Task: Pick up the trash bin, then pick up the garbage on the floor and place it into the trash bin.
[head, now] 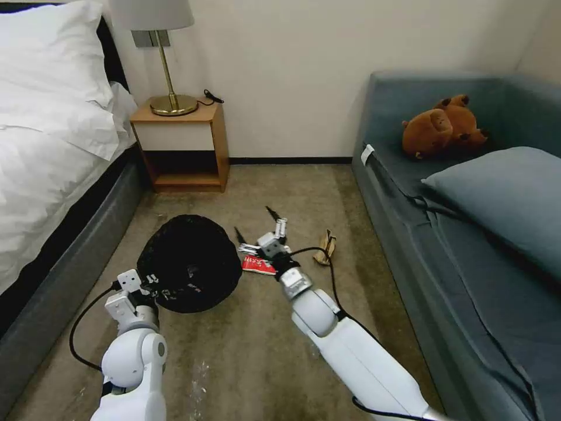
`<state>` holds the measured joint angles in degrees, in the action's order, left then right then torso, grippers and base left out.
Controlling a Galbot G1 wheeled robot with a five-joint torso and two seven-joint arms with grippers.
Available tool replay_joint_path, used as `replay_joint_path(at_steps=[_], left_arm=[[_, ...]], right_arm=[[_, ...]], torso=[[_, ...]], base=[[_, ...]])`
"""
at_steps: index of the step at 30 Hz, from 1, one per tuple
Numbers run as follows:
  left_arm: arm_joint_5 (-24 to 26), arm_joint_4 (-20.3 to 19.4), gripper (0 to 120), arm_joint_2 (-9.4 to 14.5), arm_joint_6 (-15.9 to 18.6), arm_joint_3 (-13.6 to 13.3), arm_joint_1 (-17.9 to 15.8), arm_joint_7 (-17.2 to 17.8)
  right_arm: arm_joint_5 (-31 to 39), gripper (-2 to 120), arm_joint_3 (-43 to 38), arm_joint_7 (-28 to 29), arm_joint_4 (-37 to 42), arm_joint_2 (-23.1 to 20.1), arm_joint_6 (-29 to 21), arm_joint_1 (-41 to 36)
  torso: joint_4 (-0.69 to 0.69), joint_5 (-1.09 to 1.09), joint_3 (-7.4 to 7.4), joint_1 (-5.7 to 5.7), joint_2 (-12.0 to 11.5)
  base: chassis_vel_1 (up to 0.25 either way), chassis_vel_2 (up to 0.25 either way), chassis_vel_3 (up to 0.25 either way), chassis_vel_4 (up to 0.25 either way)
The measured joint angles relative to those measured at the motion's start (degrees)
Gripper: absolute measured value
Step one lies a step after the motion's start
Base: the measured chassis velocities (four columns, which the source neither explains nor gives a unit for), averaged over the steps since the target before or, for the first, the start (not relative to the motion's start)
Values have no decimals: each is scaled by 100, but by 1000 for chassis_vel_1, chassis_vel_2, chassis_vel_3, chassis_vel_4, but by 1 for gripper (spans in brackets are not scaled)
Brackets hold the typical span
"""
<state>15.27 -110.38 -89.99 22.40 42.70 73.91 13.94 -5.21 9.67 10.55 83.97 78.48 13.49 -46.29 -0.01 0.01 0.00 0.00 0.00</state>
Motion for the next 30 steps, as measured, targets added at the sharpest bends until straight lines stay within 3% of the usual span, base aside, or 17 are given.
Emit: replay_joint_path(at_steps=[11, 13, 14, 16, 19, 22, 26, 28, 30], left_arm=[[4, 0, 2, 52, 26, -16, -24, 8], [16, -23, 2, 81, 33, 20, -8, 17], [16, -23, 2, 81, 33, 20, -8, 17], [28, -36, 2, 102, 35, 56, 5, 18], [35, -49, 2, 108, 35, 67, 15, 19], [32, -76, 2, 93, 35, 49, 30, 19], [23, -77, 2, 77, 35, 21, 32, 19], [0, -71, 2, 56, 31, -9, 27, 12], [-13, -60, 2, 48, 26, -13, 23, 9]], right_arm=[[-81, 100, -552, -46, 58, -138, 35, -523], [-87, 100, -746, -598, -43, -225, 185, -472], [-87, 100, -746, -598, -43, -225, 185, -472], [-89, 100, -953, -1336, -231, -358, 439, -381], [-106, 100, -1037, -1756, -341, -472, 560, -315], [-121, 100, -1158, -2585, -625, -953, 801, -114], [-212, 100, -1256, -3154, -803, -1271, 1003, -1], [-627, 100, -1409, -4043, -1116, -1621, 1416, 136], [-952, 100, -1457, -4285, -1320, -1756, 1619, 186]], torso=[[0, -1, 0, 0, 0], [1, 0, 0, 0, 0], [1, 0, 0, 0, 0], [1, 0, 0, 0, 0], [1, 0, 0, 0, 0], [2, 1, 0, 0, 0], [1, 1, 0, 0, 0], [-1, 1, 0, 0, 0], [-1, 0, 0, 0, 0]], base=[[0, 0, 0, 0], [0, 0, 0, 0], [0, 0, 0, 0], [0, 0, 0, 0], [0, 0, 0, 0], [0, 0, 0, 0], [0, 0, 0, 0], [0, 0, 0, 0], [0, 0, 0, 0]])
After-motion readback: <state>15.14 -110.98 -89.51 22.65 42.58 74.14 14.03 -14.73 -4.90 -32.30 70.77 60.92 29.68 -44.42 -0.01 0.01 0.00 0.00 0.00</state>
